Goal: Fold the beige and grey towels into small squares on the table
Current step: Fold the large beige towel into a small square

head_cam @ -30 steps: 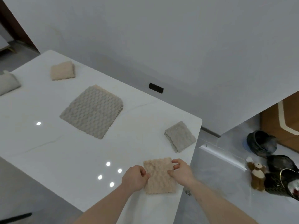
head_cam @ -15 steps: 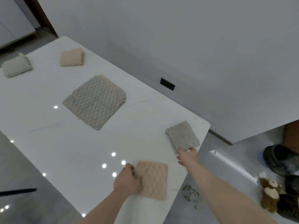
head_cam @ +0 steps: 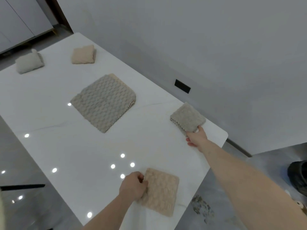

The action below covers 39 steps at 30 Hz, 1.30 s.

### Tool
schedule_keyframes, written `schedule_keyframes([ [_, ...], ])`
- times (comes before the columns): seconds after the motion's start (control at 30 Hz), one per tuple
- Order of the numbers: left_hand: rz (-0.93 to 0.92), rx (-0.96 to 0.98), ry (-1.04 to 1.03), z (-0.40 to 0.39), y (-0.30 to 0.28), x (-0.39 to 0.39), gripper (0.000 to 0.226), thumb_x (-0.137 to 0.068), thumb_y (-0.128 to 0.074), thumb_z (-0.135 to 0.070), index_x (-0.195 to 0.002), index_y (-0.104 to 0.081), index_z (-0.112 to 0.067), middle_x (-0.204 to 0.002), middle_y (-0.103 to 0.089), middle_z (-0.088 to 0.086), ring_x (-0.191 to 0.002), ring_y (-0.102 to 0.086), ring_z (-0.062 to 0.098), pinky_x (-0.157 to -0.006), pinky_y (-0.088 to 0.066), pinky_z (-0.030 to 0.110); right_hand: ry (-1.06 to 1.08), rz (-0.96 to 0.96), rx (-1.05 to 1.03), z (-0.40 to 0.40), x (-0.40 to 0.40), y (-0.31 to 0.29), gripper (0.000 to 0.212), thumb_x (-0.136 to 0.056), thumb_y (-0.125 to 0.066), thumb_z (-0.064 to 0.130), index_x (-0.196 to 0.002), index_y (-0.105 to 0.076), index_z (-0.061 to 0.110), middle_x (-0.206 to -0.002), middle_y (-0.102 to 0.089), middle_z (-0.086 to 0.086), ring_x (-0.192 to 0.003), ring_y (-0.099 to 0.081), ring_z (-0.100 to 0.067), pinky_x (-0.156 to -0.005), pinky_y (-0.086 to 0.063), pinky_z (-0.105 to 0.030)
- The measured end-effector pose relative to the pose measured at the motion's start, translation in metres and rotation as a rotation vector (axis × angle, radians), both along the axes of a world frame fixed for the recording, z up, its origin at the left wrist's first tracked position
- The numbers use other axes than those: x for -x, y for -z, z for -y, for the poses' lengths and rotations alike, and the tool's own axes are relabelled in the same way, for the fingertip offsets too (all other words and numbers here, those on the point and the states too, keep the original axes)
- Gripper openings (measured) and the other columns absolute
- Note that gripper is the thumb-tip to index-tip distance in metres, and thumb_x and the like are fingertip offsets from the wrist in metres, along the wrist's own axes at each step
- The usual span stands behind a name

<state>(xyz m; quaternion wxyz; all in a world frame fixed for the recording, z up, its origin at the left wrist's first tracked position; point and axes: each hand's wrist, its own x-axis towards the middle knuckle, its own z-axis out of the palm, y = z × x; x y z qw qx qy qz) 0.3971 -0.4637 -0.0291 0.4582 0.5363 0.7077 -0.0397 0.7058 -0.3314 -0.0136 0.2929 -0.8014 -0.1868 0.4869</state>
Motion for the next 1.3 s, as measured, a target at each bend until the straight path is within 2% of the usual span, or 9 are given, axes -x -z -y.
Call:
schedule_keyframes([
  [0.2,-0.005,0.016,-0.047,0.002,-0.003,-0.003,0.013,-0.086,-0.068,-0.034,-0.075,-0.069,-0.027,-0.076,-0.073,-0.009,-0.073,-0.07,0.008,-0.069,-0.057,0.025,-0.114,0.09,0.047,0.058,0.025,-0.004,0.077,-0.094,-0.066,0.031,-0.156,-0.023,0.019,-0.1,-0.061,-0.001,-0.092,-0.068,-0.027,-0.079,-0.06,-0.041],
  [0.37,0.015,0.033,-0.107,0.008,-0.01,-0.011,0.012,-0.085,-0.073,-0.037,-0.076,-0.07,-0.029,-0.075,-0.071,-0.011,-0.074,-0.069,0.008,-0.074,-0.059,0.027,-0.424,0.157,0.015,0.163,0.064,-0.004,0.044,-0.091,-0.068,0.046,-0.125,-0.048,0.027,-0.096,-0.063,0.006,-0.084,-0.061,-0.004,-0.076,-0.046,-0.025],
  [0.63,0.032,0.092,-0.007,0.016,-0.016,-0.03,0.021,-0.086,-0.073,-0.047,-0.076,-0.071,-0.028,-0.075,-0.073,-0.013,-0.074,-0.07,0.006,-0.073,-0.06,0.029,-0.399,0.129,-0.006,0.178,0.059,-0.013,0.028,-0.079,-0.073,0.012,-0.096,-0.059,0.03,-0.091,-0.067,0.003,-0.083,-0.065,-0.014,-0.082,-0.056,-0.029],
  [0.7,-0.016,0.044,0.07,0.02,-0.022,-0.034,0.023,-0.088,-0.069,-0.05,-0.081,-0.066,-0.029,-0.078,-0.071,-0.013,-0.075,-0.067,0.006,-0.067,-0.055,0.026,-0.41,0.143,-0.02,0.177,0.055,-0.014,0.029,-0.082,-0.071,0.015,-0.104,-0.058,0.028,-0.097,-0.067,0.005,-0.086,-0.064,-0.01,-0.084,-0.057,-0.033],
  [0.8,-0.108,-0.206,0.199,0.029,-0.037,-0.044,0.02,-0.092,-0.059,-0.044,-0.097,-0.052,-0.026,-0.098,-0.058,-0.012,-0.087,-0.059,0.01,-0.067,-0.046,0.027,-0.542,0.336,-0.056,0.191,0.054,-0.009,0.062,-0.084,-0.071,0.019,-0.14,-0.045,0.02,-0.13,-0.054,-0.001,-0.114,-0.057,-0.017,-0.102,-0.048,-0.033],
  [0.93,-0.105,-0.441,0.616,0.045,-0.04,-0.043,0.045,-0.087,-0.054,-0.026,-0.131,-0.046,-0.024,-0.134,-0.042,-0.005,-0.117,-0.046,0.018,-0.091,-0.044,0.029,-0.863,0.633,-0.173,0.226,0.066,0.0,0.086,-0.085,-0.065,0.023,-0.159,-0.021,0.018,-0.165,-0.014,-0.001,-0.151,-0.017,-0.02,-0.125,-0.02,-0.034],
  [1.1,-0.155,-0.327,0.817,0.061,-0.027,-0.026,0.069,-0.098,-0.045,-0.03,-0.16,-0.017,-0.023,-0.17,-0.003,-0.001,-0.155,-0.01,0.029,-0.124,-0.018,0.045,-1.008,0.699,-0.095,0.254,0.088,0.005,0.08,-0.099,-0.047,0.036,-0.162,0.0,0.021,-0.167,0.019,0.006,-0.156,0.009,-0.016,-0.127,-0.008,-0.039],
  [1.2,-0.235,-0.218,0.91,0.06,-0.024,-0.02,0.076,-0.103,-0.043,-0.033,-0.164,0.002,-0.023,-0.172,0.011,-0.002,-0.158,0.008,0.031,-0.128,-0.003,0.051,-1.012,0.671,0.036,0.258,0.095,0.006,0.077,-0.105,-0.036,0.041,-0.161,0.011,0.019,-0.165,0.027,0.006,-0.154,0.018,-0.015,-0.126,-0.003,-0.044],
  [1.3,-0.274,-0.162,0.963,0.049,-0.033,-0.024,0.082,-0.099,-0.05,-0.029,-0.163,0.001,-0.022,-0.172,0.007,-0.001,-0.157,0.008,0.035,-0.127,-0.002,0.054,-0.99,0.638,0.109,0.259,0.1,0.007,0.076,-0.106,-0.035,0.039,-0.16,0.014,0.017,-0.163,0.03,0.006,-0.155,0.016,-0.016,-0.125,-0.005,-0.047],
])
